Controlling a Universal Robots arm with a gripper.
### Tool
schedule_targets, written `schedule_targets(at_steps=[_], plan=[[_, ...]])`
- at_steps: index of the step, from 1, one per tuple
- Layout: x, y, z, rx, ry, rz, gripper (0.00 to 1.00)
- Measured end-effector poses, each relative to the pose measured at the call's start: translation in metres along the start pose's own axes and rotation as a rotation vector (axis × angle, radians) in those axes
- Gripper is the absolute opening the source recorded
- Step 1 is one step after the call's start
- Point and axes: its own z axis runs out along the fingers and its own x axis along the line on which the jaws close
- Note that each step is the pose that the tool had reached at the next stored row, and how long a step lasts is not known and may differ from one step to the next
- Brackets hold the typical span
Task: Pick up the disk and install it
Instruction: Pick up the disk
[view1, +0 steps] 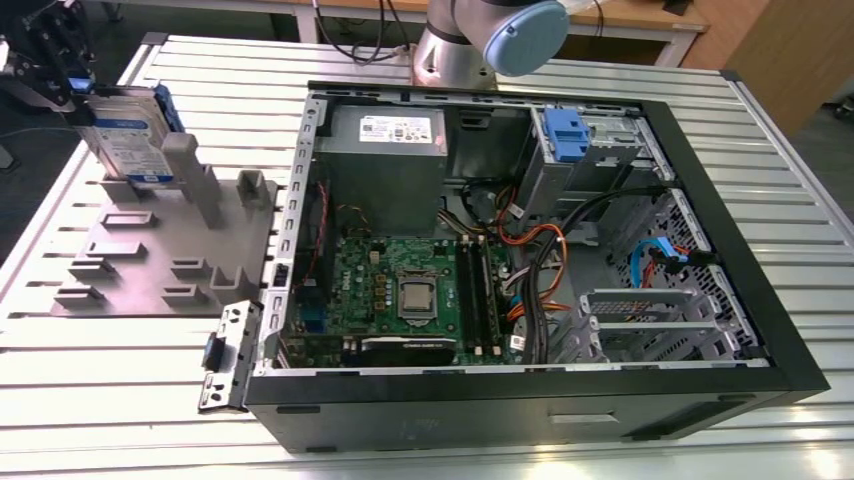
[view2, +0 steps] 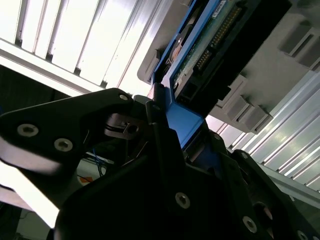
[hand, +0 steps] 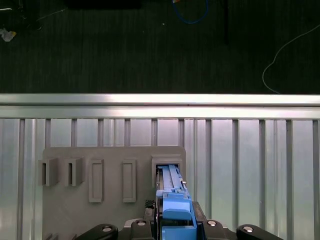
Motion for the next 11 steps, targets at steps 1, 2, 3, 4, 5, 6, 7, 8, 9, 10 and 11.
schedule_targets(at_steps=[1, 2, 3, 4, 5, 6, 7, 8, 9, 10, 11], plan=[[0.0, 0.0, 0.0, 0.0, 0.0, 0.0, 0.36], [0.0, 0.0, 0.0, 0.0, 0.0001, 0.0, 0.36], [0.0, 0.0, -0.0001, -0.0001, 0.0, 0.0, 0.36], [0.0, 0.0, -0.0003, -0.0001, 0.0, 0.0, 0.36], [0.0, 0.0, -0.0018, 0.0, 0.0, 0.0, 0.36], [0.0, 0.0001, -0.0023, -0.0001, 0.0, 0.0, 0.36], [0.0, 0.0, -0.0025, -0.0001, 0.0, 0.0, 0.36], [0.0, 0.0001, -0.0026, -0.0001, 0.0, 0.0, 0.36], [0.0, 0.0001, -0.0029, -0.0002, 0.0001, 0.0, 0.36], [0.0, 0.0, -0.0031, -0.0001, 0.0, 0.0, 0.36], [0.0, 0.0001, -0.0033, -0.0001, 0.0, 0.0, 0.36]])
